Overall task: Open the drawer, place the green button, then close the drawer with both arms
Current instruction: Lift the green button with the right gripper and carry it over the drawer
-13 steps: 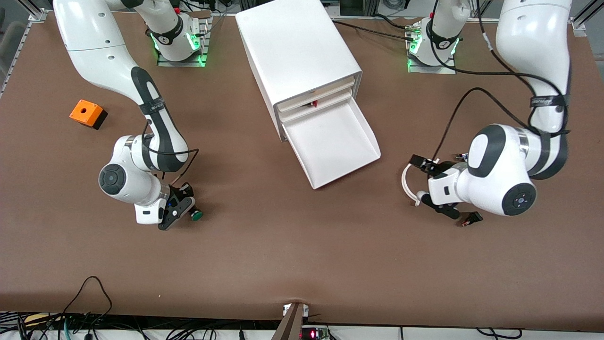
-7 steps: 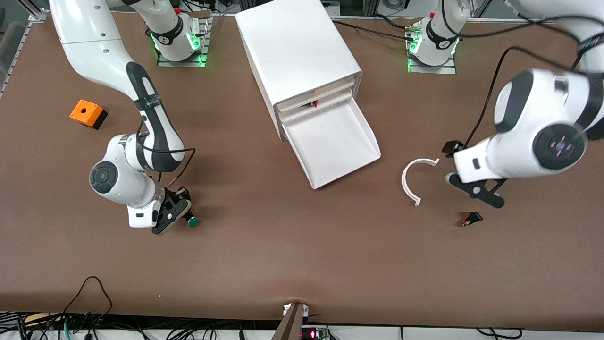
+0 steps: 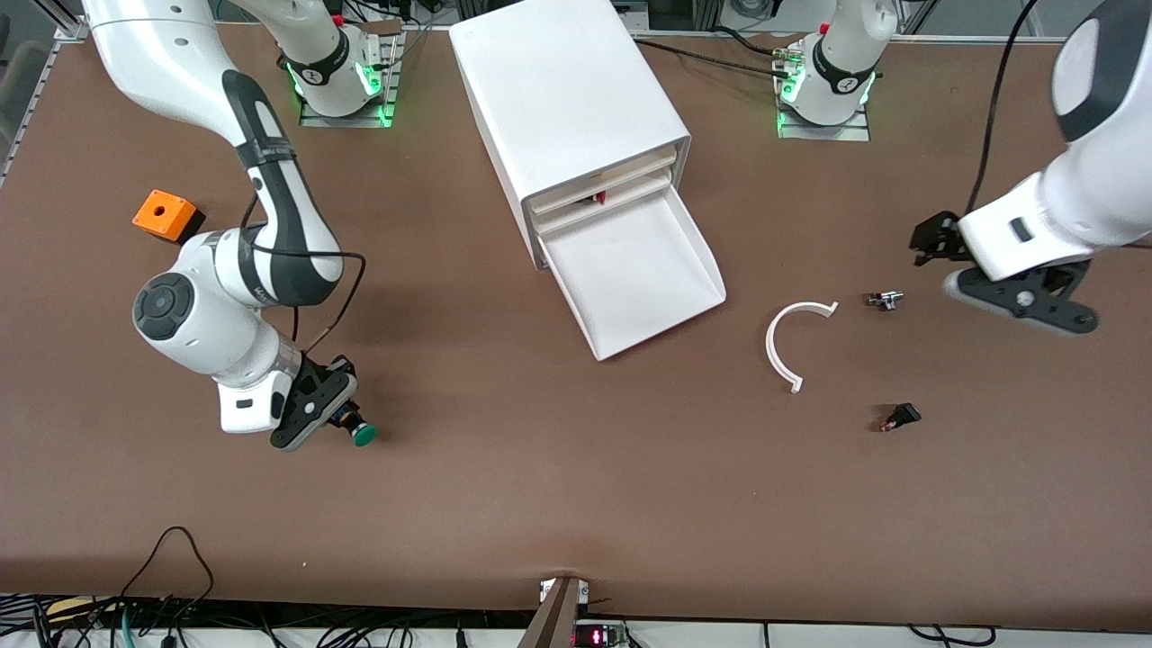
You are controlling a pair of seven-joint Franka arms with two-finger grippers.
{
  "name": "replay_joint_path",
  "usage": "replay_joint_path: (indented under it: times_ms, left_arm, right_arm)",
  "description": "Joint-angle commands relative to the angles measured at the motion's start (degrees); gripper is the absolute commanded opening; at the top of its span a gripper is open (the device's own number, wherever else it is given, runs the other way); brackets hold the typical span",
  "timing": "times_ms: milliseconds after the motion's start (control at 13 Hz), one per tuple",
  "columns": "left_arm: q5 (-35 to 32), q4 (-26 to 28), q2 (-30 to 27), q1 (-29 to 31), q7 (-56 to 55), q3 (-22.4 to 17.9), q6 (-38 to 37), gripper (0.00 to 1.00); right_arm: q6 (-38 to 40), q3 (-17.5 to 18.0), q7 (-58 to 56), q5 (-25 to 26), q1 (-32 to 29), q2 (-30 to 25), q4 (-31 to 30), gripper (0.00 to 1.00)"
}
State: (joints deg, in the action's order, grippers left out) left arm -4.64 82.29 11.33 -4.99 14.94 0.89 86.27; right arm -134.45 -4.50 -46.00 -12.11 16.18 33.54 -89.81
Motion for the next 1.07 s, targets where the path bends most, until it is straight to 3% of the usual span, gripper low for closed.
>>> replay_joint_path:
  times_ms: [0,230,383,537,690,997]
  left_arm:
    - [-1.69,13.81,-7.97,3.40,2.46,0.69,8.18,1.00]
    - [-1.69,12.64,-7.82,3.14,-8.77,2.71,5.49,1.00]
    - [-0.47,10.97,-6.68,3.84,-9.75,2.28,6.27,1.00]
    - [3.47,5.10,-2.39,5.59,-8.80,1.57,5.84,1.00]
    - [4.02,4.37,-2.98,5.69,-9.49,2.18,5.75,1.00]
    - [3.85,4.98,-3.51,7.62,-9.05,2.09,6.89,1.00]
  right_arm:
    - [3.92,-0.25,-0.76,0.51,2.27,-1.37,2.52,0.24]
    - [8.93,-0.25,-0.85,0.51,6.65,-2.95,4.38,0.24]
    - [10.87,-0.25,-0.85,0.51,9.46,-4.18,4.46,0.24]
    - [11.32,-0.33,-1.02,0.60,12.89,-5.15,4.55,0.24]
    - [11.32,-0.33,-2.25,1.03,16.58,-5.15,5.08,0.24]
    - [13.69,-0.42,-2.34,7.88,24.50,-4.72,7.89,0.24]
